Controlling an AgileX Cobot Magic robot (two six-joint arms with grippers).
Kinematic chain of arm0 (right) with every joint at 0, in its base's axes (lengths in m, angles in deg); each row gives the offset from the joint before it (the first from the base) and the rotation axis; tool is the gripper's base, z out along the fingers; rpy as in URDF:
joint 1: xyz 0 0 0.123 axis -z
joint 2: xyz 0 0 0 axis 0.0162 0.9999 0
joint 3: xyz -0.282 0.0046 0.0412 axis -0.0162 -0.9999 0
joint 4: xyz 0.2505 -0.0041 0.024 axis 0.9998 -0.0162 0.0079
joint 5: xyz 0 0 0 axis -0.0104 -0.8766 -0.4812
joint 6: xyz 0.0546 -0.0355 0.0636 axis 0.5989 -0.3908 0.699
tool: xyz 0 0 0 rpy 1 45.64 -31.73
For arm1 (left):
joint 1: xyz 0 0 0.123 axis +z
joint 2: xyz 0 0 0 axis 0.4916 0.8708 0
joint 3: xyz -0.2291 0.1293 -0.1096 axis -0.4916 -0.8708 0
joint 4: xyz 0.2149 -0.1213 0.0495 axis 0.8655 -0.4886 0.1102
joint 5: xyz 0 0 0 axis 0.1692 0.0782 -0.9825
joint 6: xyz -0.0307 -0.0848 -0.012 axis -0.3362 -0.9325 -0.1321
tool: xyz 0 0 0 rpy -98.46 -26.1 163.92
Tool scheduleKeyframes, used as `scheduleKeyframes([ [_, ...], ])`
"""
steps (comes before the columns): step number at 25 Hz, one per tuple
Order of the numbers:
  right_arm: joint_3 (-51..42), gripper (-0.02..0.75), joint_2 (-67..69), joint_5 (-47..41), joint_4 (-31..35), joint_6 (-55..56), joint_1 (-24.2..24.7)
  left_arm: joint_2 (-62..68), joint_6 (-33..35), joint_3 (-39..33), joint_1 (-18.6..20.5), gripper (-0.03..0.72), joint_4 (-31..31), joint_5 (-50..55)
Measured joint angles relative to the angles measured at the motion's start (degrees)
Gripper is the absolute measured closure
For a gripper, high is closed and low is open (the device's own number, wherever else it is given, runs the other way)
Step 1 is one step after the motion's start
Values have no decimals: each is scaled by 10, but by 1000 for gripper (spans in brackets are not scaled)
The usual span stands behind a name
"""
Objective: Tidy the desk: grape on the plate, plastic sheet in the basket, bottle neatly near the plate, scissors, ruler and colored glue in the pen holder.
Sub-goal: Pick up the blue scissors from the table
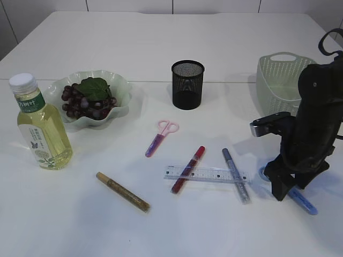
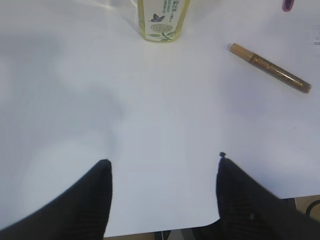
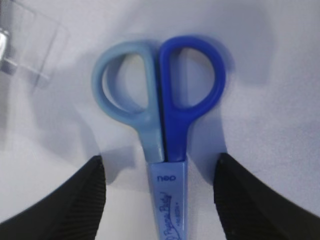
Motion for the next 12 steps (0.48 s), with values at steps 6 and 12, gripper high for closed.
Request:
scheduleKeyframes([
  [6,1,207,0,-1,0,0,0,0,0,0,0,214,2,3],
  [12,1,207,0,-2,0,0,0,0,0,0,0,214,7,5],
])
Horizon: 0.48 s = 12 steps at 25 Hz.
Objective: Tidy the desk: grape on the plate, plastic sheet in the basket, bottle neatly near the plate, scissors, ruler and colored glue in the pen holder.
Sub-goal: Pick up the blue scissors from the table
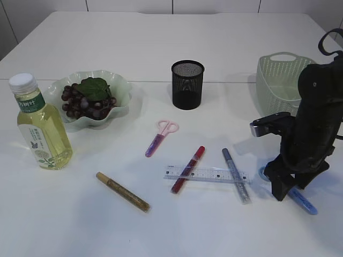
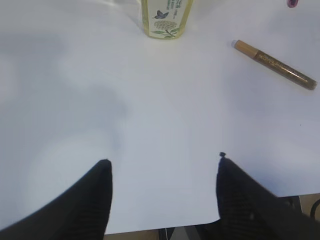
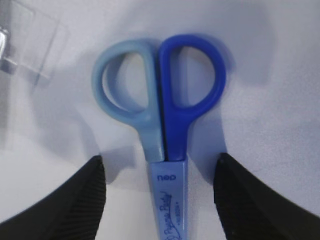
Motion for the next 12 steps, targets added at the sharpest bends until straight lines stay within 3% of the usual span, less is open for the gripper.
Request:
scheduleKeyframes([
  [12,0,207,0,-6,0,0,0,0,0,0,0,216,2,16],
])
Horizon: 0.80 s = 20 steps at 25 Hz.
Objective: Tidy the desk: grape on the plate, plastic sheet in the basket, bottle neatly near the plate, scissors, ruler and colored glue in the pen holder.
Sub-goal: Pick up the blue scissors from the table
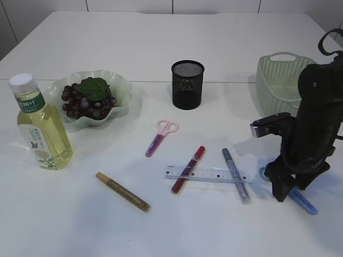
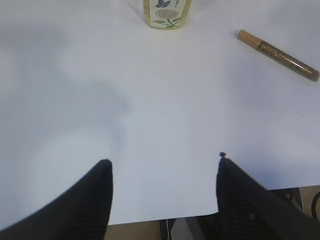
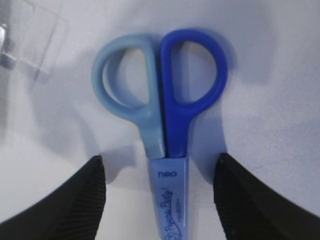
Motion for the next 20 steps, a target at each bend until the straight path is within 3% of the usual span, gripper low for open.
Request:
scheduleKeyframes([
  [15,0,207,0,13,-1,0,0,0,0,0,0,219,0,6],
  [20,0,298,1,14,-2,0,0,0,0,0,0,219,0,7],
])
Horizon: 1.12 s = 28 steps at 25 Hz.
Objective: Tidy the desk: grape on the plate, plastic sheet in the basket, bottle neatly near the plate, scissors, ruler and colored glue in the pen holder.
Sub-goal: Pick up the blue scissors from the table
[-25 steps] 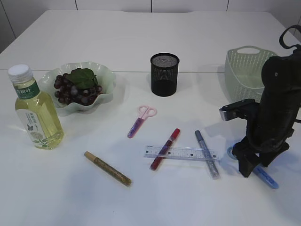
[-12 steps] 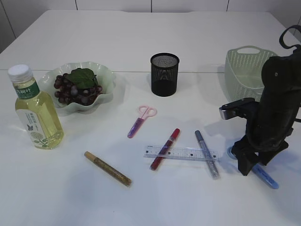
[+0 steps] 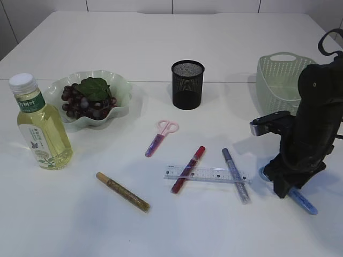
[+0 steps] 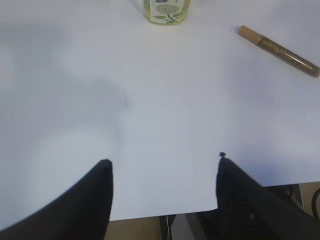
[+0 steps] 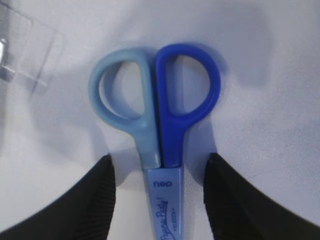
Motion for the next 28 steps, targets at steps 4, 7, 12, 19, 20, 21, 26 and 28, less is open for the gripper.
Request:
scheduleKeyframes([
  [4,0,438,0,0,0,0,0,0,0,0,0,219,0,3],
  [7,0,526,0,-2,0,1,0,0,0,0,0,219,0,5],
  [12,0,576,0,-5,0,20,0,0,0,0,0,219,1,7],
  [19,0,582,0,-26,0,44,0,0,0,0,0,219,1,14],
  [20,0,582,0,-34,0,48,0,0,0,1,0,219,1,14],
  [21,0,582,0,-43,0,52,0,0,0,1,0,219,1,14],
  [26,10,583,0,-83,0,59,0,0,0,1,0,219,1,15],
  [28,21,583,1,-96,1,61,0,0,0,1,0,219,1,15],
])
